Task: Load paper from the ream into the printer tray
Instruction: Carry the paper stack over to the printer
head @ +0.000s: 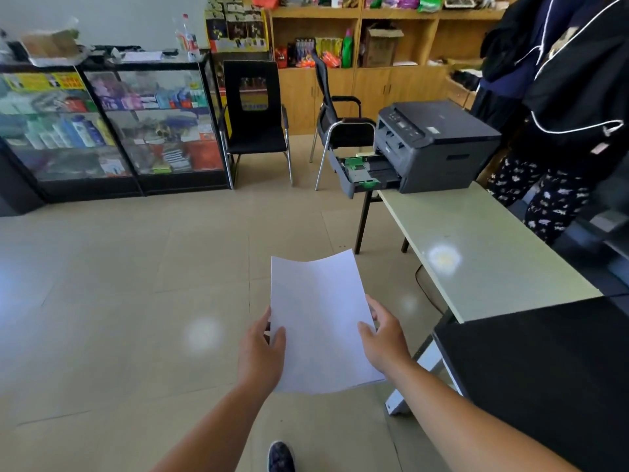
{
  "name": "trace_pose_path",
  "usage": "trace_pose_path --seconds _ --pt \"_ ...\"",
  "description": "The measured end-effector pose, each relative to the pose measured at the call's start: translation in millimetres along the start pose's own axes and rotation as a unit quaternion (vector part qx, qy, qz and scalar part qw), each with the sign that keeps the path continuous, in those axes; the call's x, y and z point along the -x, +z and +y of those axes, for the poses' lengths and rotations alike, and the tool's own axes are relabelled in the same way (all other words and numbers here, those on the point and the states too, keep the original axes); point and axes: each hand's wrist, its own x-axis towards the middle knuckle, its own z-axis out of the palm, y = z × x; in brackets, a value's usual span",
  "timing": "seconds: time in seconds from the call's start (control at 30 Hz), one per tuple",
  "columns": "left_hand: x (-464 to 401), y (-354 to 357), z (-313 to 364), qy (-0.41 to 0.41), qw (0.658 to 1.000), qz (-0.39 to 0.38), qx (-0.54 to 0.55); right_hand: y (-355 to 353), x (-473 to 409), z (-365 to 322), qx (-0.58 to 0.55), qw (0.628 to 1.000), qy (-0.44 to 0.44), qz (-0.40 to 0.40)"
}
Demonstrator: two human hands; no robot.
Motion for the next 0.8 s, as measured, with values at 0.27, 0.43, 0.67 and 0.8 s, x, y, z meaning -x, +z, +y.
trace_pose_path --seconds 0.27,0.43,0.67,0.8 --pt "-122.2 -12.8 20.6 -0.007 1.0 -0.009 0.002 46.2 -105.4 -40.3 0.003 1.0 0.005 0.006" --pt "-188.8 -26.1 37.2 -0.003 1.0 -0.013 0.002 74.2 -164.0 -61.4 0.0 1.0 0.008 0.01" --pt "-272.9 -31.6 54.0 -0.004 1.0 -0.008 -0.003 101.9 -246.1 -87.1 0.005 1.0 0.01 0.008" --pt "-325.7 -25.7 62.5 -0.011 1.0 0.001 -0.013 116.0 -303.9 -95.5 0.003 1.0 0.013 -0.009"
